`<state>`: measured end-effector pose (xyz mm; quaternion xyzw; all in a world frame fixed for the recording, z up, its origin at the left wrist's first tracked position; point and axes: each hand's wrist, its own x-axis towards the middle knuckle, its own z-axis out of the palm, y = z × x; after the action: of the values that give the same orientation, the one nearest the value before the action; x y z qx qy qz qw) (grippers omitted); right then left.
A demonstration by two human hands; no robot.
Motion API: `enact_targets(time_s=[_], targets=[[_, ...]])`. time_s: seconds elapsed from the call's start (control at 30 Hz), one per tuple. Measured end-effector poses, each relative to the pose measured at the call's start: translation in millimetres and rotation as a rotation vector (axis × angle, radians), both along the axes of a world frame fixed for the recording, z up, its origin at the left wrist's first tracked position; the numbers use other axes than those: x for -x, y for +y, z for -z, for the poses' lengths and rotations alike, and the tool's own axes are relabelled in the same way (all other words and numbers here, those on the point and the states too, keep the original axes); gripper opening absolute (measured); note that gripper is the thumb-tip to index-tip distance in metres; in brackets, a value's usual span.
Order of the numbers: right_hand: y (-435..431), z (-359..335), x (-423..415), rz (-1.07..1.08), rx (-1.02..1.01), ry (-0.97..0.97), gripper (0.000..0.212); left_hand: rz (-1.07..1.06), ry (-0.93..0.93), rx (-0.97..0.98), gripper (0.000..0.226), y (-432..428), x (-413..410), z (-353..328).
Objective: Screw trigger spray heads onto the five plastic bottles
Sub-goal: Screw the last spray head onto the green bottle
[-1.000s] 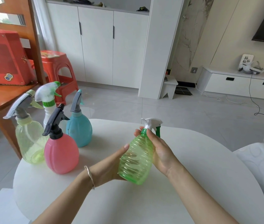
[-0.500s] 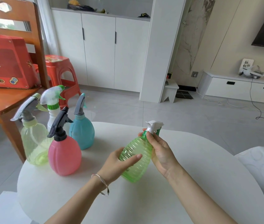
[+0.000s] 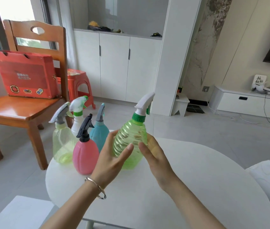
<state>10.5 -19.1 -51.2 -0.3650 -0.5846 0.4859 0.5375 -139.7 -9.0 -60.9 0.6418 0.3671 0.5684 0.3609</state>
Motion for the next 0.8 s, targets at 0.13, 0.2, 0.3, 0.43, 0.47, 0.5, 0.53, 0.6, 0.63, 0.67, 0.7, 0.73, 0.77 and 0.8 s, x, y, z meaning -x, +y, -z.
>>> enact_targets(time_s=[0.13,0.2,0.3,0.43,0.47,0.5,0.53,0.6,0.63,0.67,0.7,0.73,0.77,0.8], targets=[[-2.1,-22.1,39.6,-0.036,-0.060,-0.098,0.046,-0.072,-0.004,-0.103,0.047,-9.9,38.3,-16.2],[-1.7,-28.0,61.8,-0.046,-0.084,-0.129,0.049,-0.116,0.001,-0.137,0.050,-13.6,62.3,-20.9],[-3.3,-26.4,95.6,-0.068,-0.100,-0.095,0.042,-0.189,0.030,-0.166,0.064,-18.5,99.4,-17.5],[-6.6,-5.1,134.9,-0.079,-0.045,-0.046,0.037,-0.241,0.084,-0.098,0.071,-23.7,142.1,5.9],[-7.2,2.0,143.1,-0.067,-0.038,-0.072,0.040,-0.235,0.090,-0.068,0.073,-25.3,150.6,14.5],[-7.5,9.4,150.3,-0.057,-0.022,-0.099,0.044,-0.229,0.101,-0.046,0.074,-26.2,159.4,23.6],[-7.7,16.9,155.8,-0.050,0.005,-0.121,0.049,-0.231,0.127,-0.025,0.072,-26.9,167.3,31.4],[-6.0,32.6,162.4,-0.042,0.046,-0.151,0.052,-0.230,0.199,0.034,0.062,-26.2,180.6,41.6],[-4.7,39.9,164.3,-0.035,0.057,-0.164,0.049,-0.213,0.221,0.069,0.060,-24.5,186.4,45.6],[-3.0,46.8,165.7,-0.027,0.065,-0.173,0.047,-0.189,0.228,0.106,0.060,-22.0,191.8,49.5],[-1.2,52.9,167.1,-0.020,0.076,-0.179,0.046,-0.156,0.218,0.145,0.061,-19.2,196.4,53.6],[0.4,58.2,168.5,-0.012,0.091,-0.186,0.045,-0.119,0.193,0.185,0.062,-16.8,200.0,57.4],[2.5,62.8,169.9,-0.003,0.109,-0.195,0.045,-0.083,0.159,0.226,0.063,-15.0,202.3,60.6],[4.3,67.2,171.1,0.006,0.122,-0.207,0.044,-0.057,0.129,0.257,0.064,-13.8,203.8,63.7]])
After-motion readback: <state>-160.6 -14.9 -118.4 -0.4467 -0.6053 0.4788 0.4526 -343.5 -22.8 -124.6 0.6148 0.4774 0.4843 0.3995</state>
